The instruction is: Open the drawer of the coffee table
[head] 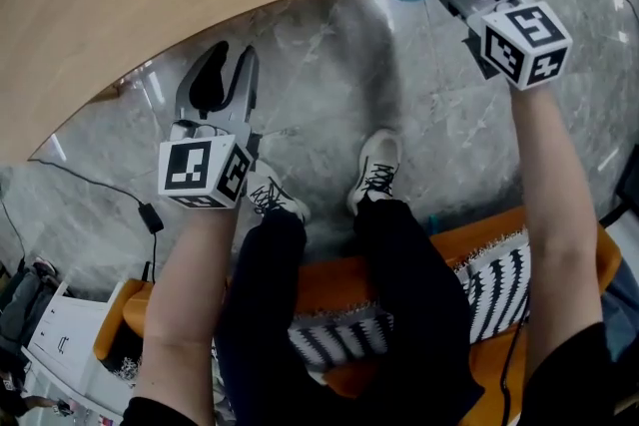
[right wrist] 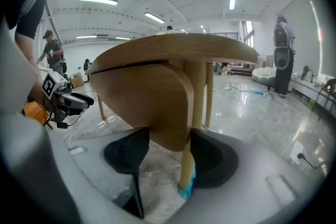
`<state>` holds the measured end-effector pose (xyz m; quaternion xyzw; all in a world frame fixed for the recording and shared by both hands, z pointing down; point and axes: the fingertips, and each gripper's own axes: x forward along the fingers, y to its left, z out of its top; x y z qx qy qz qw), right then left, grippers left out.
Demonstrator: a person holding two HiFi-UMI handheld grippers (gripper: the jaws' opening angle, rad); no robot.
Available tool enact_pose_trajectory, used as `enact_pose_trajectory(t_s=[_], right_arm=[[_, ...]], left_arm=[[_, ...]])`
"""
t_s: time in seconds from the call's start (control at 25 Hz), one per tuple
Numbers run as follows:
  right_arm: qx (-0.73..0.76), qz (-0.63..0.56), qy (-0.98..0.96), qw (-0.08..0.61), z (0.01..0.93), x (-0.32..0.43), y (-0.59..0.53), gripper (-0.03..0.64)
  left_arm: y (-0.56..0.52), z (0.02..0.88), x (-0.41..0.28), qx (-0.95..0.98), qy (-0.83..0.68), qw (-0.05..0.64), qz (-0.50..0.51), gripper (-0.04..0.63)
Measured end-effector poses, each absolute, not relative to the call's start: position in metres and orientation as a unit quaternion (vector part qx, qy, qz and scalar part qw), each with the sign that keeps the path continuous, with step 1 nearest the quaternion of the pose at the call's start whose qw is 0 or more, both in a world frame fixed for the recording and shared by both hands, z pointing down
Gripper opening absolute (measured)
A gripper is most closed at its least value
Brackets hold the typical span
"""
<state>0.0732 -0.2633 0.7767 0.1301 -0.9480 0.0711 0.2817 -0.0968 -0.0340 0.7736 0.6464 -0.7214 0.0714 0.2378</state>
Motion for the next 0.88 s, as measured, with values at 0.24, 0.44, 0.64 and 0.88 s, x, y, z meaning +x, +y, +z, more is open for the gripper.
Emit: enact_pose_trajectory(t_s=[0.24, 0.44, 0.64, 0.88], right_arm=[[0.128, 0.074, -0.948, 0.282, 0.778, 0.074, -0.264, 0.233], [0.133, 0.084, -0.949, 0.272, 0.776, 0.078, -0.262, 0.225], [0.131, 0.073, -0.949, 0.277, 0.775, 0.086, -0.259, 0.207], [0.128, 0.077, -0.949, 0.277, 0.773, 0.090, -0.261, 0.181]], left_arm=[[-0.012, 0.773, -0.144, 0.592, -0.770, 0.226, 0.071, 0.193], [0.004, 0.769, -0.173, 0.569, -0.790, 0.214, 0.075, 0.195], [0.004, 0.762, -0.183, 0.576, -0.789, 0.200, 0.074, 0.213], [-0.006, 0.757, -0.181, 0.619, -0.759, 0.174, 0.099, 0.235]])
